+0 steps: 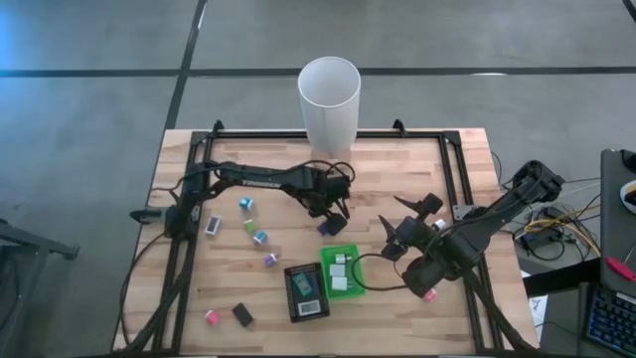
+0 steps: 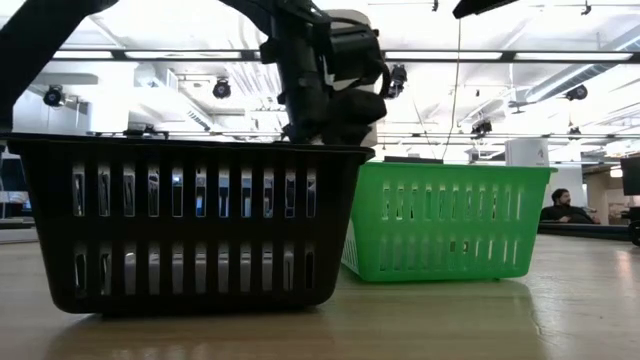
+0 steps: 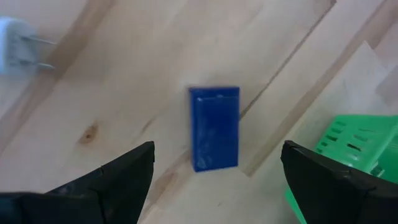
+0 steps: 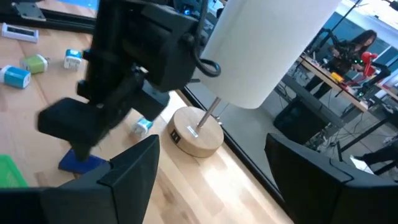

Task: Pick & Place Office items
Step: Put the dark blue digital clock into the black bin

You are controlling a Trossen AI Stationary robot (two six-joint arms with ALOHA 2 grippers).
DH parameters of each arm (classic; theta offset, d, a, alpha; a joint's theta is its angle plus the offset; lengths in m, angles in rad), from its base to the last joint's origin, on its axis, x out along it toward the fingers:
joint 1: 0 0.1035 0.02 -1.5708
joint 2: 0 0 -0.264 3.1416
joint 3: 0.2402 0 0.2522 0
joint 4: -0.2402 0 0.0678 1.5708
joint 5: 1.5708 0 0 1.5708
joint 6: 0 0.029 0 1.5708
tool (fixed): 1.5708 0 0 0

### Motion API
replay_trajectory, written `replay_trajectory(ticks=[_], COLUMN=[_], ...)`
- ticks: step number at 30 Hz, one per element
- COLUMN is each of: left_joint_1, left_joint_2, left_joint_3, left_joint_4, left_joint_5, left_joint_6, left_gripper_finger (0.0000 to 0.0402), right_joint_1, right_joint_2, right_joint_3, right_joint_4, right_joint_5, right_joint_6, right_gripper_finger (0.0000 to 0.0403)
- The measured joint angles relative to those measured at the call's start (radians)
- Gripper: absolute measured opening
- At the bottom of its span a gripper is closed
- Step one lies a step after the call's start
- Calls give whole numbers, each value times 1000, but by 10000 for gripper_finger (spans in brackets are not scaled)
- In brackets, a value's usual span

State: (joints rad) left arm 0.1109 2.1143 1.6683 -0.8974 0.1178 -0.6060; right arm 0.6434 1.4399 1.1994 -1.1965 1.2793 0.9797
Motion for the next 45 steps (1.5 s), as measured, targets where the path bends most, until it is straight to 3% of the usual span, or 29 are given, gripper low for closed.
replay_trajectory(ticks=[15,25,45], left_joint_1=[-66,-67,-67], left_joint_2=[0,0,1], left_joint_3=[-2,-6,-158], left_joint_4=[70,67,166], left_joint_5=[-14,-113,-115], left_joint_6=[26,10,-31], left_gripper_finger=[346,346,346], right_joint_1=[-2,-2,-3], right_joint_2=[0,0,0], right_joint_3=[8,6,6], right_joint_4=[4,3,6], right_joint_5=[30,-24,4], right_joint_6=[8,8,4], right_gripper_finger=[288,288,288])
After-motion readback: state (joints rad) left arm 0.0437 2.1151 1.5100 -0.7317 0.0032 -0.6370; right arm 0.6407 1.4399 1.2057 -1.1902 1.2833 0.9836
